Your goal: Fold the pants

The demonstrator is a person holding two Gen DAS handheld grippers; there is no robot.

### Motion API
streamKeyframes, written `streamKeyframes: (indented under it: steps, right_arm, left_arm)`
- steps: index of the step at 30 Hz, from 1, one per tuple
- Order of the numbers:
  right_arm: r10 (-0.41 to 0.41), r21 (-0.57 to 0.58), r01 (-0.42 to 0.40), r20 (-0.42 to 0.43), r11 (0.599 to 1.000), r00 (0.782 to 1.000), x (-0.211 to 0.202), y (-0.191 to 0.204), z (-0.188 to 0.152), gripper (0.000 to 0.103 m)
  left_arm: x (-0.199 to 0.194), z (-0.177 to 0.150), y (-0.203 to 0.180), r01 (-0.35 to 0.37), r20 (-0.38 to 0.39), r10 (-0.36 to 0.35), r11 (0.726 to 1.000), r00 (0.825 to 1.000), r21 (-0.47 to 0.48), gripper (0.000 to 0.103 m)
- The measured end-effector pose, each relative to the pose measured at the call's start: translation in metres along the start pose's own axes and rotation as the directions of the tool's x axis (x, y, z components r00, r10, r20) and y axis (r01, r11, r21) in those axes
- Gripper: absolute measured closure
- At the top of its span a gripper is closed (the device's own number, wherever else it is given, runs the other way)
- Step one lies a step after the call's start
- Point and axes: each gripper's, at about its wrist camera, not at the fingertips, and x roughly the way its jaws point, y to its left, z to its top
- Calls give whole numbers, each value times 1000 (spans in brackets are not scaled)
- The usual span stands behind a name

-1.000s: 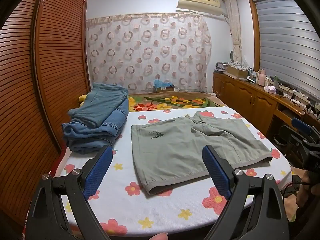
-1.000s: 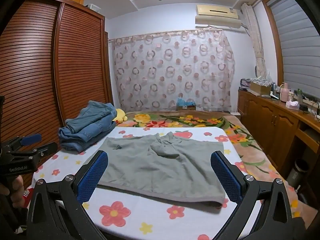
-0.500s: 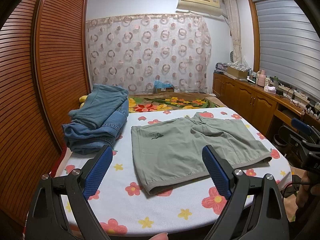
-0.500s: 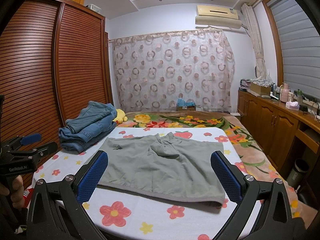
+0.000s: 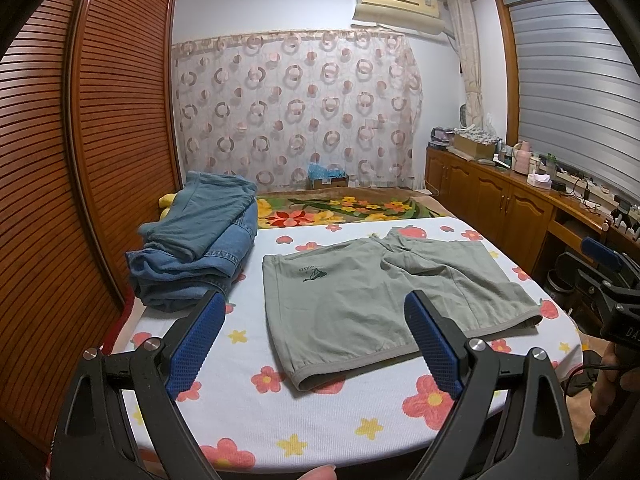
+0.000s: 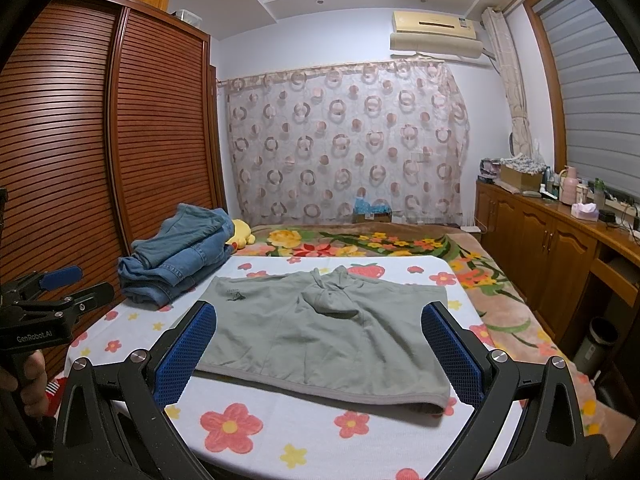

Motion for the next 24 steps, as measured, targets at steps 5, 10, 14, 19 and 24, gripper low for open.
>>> streamKeyframes:
  steps: [5, 10, 14, 19, 24]
  right_arm:
    - [0, 0, 0, 0, 1000, 1000, 0, 0, 0, 0]
    - [-1, -1, 1, 2, 1000, 1000, 0, 0, 0, 0]
    - [0, 0, 0, 2, 1000, 1000, 0, 0, 0, 0]
    - [0, 0, 0, 3, 1000, 1000, 0, 0, 0, 0]
    - [0, 1, 0, 4, 1000, 1000, -1, 0, 1, 0]
  left_arm:
    - [-1, 0, 0, -1, 0, 1, 1000, 1000, 1, 11]
    - [0, 0, 0, -1, 2, 1, 1000, 1000, 0, 11]
    - [-1, 0, 0, 0, 3, 0, 1000, 1000, 2, 11]
    - [0, 0, -1, -1, 3, 1, 1000, 1000, 2, 11]
    - [-1, 2, 1, -1, 5, 1, 1000, 1000, 2, 11]
